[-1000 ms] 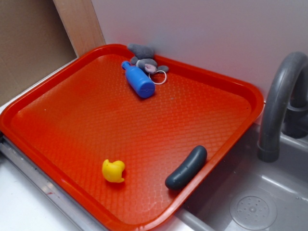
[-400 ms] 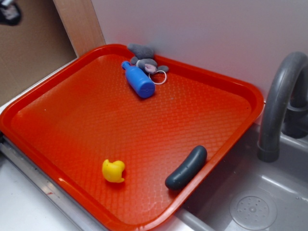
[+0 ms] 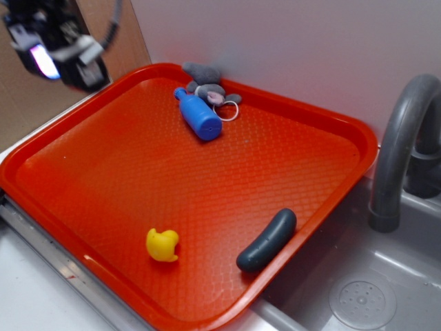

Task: Grab the yellow duck.

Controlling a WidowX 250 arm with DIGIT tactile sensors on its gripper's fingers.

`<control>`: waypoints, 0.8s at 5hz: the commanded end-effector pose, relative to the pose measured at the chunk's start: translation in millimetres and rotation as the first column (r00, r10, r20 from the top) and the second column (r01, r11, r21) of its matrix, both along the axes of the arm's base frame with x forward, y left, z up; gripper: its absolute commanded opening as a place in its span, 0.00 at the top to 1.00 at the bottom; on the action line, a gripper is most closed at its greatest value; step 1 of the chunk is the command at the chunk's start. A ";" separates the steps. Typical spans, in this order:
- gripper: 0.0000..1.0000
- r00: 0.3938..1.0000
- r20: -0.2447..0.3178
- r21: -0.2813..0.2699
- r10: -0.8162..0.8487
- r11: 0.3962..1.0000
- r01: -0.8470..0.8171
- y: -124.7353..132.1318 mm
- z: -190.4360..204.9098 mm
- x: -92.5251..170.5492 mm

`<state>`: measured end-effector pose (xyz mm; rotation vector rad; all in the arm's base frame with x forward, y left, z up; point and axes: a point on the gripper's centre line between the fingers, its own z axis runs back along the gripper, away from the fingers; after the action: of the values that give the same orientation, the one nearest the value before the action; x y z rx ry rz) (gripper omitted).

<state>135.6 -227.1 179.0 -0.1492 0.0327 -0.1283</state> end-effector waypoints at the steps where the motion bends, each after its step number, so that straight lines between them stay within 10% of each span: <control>1: 0.00 0.995 -0.048 0.026 -0.088 0.996 0.089 -43.4 -29.5 -13.3; 4: 0.00 0.985 -0.123 0.054 -0.121 0.990 0.128 -66.4 -83.3 -13.1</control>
<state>127.1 -285.4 77.3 -0.0443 0.2005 -0.2182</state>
